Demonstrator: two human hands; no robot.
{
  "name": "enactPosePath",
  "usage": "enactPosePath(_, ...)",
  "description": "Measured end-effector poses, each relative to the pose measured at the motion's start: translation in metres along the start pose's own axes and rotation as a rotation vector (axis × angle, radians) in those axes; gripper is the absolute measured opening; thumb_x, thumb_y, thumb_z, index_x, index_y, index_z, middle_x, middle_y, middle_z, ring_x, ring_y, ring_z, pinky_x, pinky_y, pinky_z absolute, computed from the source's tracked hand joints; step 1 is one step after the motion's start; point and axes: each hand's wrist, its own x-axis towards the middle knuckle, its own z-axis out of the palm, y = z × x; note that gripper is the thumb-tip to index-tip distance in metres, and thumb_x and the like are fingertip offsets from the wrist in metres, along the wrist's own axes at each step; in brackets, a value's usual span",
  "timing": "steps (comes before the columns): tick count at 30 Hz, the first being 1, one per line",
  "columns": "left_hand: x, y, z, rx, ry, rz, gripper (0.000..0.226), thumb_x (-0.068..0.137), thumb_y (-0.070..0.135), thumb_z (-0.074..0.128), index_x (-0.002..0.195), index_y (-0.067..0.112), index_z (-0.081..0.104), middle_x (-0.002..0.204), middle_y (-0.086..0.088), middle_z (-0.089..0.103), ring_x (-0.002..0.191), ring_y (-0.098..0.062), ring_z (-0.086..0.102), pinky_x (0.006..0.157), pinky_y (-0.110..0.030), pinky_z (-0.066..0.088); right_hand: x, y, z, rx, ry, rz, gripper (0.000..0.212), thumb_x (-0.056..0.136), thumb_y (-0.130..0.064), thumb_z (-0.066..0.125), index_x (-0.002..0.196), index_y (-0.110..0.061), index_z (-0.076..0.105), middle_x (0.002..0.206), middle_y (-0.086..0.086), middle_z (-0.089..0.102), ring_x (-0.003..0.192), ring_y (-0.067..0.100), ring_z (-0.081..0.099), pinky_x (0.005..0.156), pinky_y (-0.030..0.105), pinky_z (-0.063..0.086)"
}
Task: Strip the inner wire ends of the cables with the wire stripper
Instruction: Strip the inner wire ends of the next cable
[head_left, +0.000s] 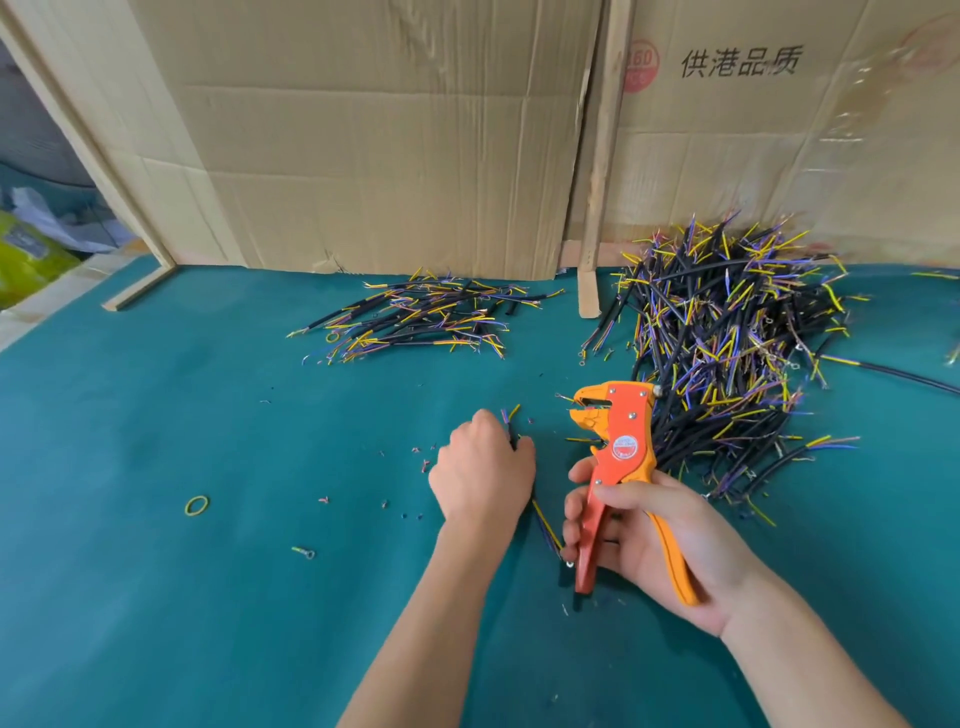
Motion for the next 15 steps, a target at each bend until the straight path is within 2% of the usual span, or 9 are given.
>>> enactPosePath(3, -0.001, 0.002, 0.006, -0.060, 0.067, -0.053, 0.018, 0.095, 0.033, 0.051, 0.096, 0.017, 0.060, 0.101, -0.004, 0.065, 0.085, -0.032, 0.055, 0.068, -0.033, 0.037, 0.001, -0.001, -0.001, -0.008, -0.002, 0.002, 0.047, 0.070, -0.011, 0.078, 0.114, -0.002, 0.063, 0.093, 0.027, 0.060, 0.079, 0.040, 0.061, 0.075, 0.052, 0.056)
enactPosePath(5, -0.013, 0.001, 0.012, -0.145, 0.140, -0.039, 0.016, 0.097, 0.032, 0.049, 0.093, 0.019, 0.055, 0.099, 0.001, 0.062, 0.087, -0.028, 0.056, 0.067, -0.033, 0.036, 0.001, -0.001, -0.002, 0.002, -0.009, 0.005, 0.046, 0.071, -0.010, 0.077, 0.114, -0.001, 0.063, 0.094, 0.028, 0.060, 0.080, 0.041, 0.062, 0.076, 0.053, 0.056)
enactPosePath(7, -0.024, -0.001, 0.016, -0.308, 0.204, -0.001, 0.012, 0.100, 0.031, 0.050, 0.091, 0.023, 0.049, 0.095, 0.006, 0.061, 0.090, -0.024, 0.058, 0.068, -0.033, 0.036, 0.001, -0.002, -0.001, 0.018, -0.021, 0.007, 0.047, 0.070, -0.010, 0.079, 0.113, 0.000, 0.064, 0.093, 0.028, 0.059, 0.080, 0.041, 0.062, 0.077, 0.054, 0.056)
enactPosePath(10, -0.026, -0.005, 0.016, -0.613, 0.223, 0.080, 0.004, 0.098, 0.020, 0.059, 0.095, 0.020, 0.057, 0.087, 0.011, 0.065, 0.083, -0.010, 0.061, 0.070, -0.024, 0.041, 0.001, -0.003, -0.004, 0.042, -0.012, -0.003, 0.048, 0.068, -0.011, 0.079, 0.113, 0.000, 0.065, 0.092, 0.027, 0.059, 0.079, 0.041, 0.063, 0.078, 0.055, 0.057)
enactPosePath(13, -0.024, -0.009, 0.013, -0.790, 0.192, 0.140, 0.015, 0.094, 0.009, 0.065, 0.104, 0.019, 0.066, 0.083, 0.012, 0.068, 0.077, -0.001, 0.062, 0.068, -0.008, 0.043, 0.003, -0.004, -0.005, 0.054, -0.014, 0.005, 0.049, 0.068, -0.011, 0.079, 0.114, 0.000, 0.064, 0.092, 0.028, 0.060, 0.079, 0.041, 0.062, 0.077, 0.055, 0.057)
enactPosePath(15, -0.021, -0.010, 0.013, -0.826, 0.163, 0.171, 0.023, 0.093, 0.007, 0.066, 0.111, 0.021, 0.069, 0.080, 0.011, 0.067, 0.073, -0.004, 0.062, 0.070, -0.013, 0.048, 0.003, -0.004, -0.005, 0.043, -0.020, 0.009, 0.050, 0.069, -0.011, 0.078, 0.115, 0.001, 0.064, 0.092, 0.028, 0.060, 0.079, 0.041, 0.062, 0.078, 0.055, 0.056)
